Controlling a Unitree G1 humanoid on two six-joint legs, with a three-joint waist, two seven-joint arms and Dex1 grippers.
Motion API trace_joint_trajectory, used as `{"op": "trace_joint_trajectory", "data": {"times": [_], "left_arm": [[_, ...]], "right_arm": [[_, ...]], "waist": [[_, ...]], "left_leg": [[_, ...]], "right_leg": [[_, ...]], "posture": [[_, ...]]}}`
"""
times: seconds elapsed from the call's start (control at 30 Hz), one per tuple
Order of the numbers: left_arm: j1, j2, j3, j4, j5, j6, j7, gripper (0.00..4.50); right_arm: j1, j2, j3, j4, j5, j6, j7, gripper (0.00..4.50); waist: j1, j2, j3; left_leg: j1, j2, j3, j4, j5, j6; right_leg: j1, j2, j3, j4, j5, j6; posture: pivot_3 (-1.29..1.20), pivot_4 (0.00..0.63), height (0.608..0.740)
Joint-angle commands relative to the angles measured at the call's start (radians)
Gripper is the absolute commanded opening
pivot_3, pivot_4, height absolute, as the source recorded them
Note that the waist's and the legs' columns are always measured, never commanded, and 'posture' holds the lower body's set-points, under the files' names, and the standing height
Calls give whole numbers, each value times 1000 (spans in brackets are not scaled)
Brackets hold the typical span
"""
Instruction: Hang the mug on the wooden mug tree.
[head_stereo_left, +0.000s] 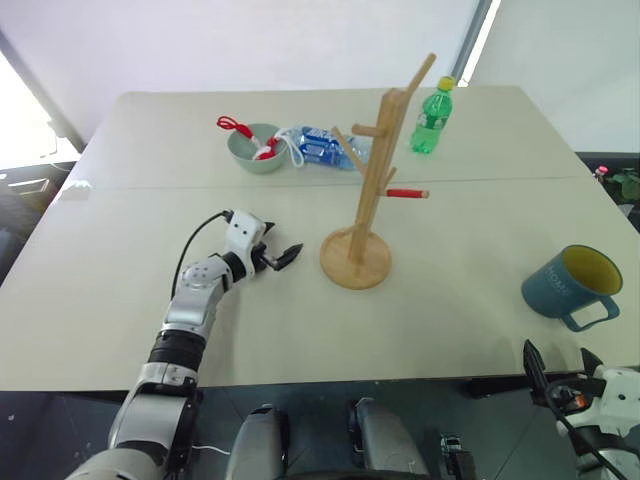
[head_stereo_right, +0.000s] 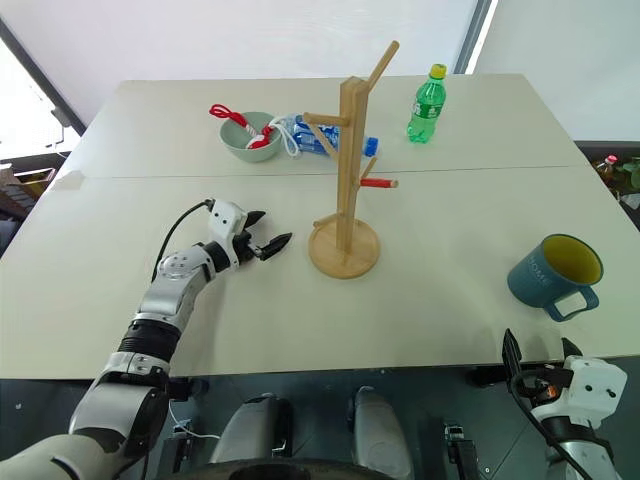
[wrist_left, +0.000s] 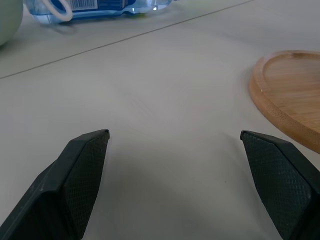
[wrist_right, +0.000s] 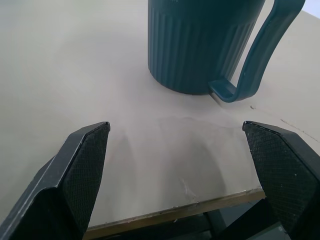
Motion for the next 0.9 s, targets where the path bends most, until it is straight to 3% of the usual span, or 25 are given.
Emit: {"op": "trace_joint_trajectory", "data": {"times": [0.03,0.5,0.7,0.9], "left_arm": [[11,10,14,-40,-7,2,13,4500],[48,28,17,-111,-39,43,-8,4500],[109,56,14,-231,-134,71,-146,4500],[190,121,-31,-419,-271,215,-344,4500]], "right_arm": [[-2,-13,-6,-22,6,0,1,4416],[-12,-20,-2,-48,6,28,-3,4416],[-25,-24,-4,-43,3,36,-5,4416],[-36,-27,-14,-36,7,40,-17,4416]], "waist": [[-1,0,0],[-1,0,0],[0,0,0],[-1,0,0]], "left_leg": [[0,0,0,0,0,0],[0,0,0,0,0,0],[0,0,0,0,0,0],[0,0,0,-1,0,0]], "right_leg": [[0,0,0,0,0,0],[0,1,0,0,0,0],[0,-1,0,0,0,0],[0,-3,1,0,0,-1]], "posture": [[0,150,740],[0,150,740],[0,150,740],[0,150,740]]}}
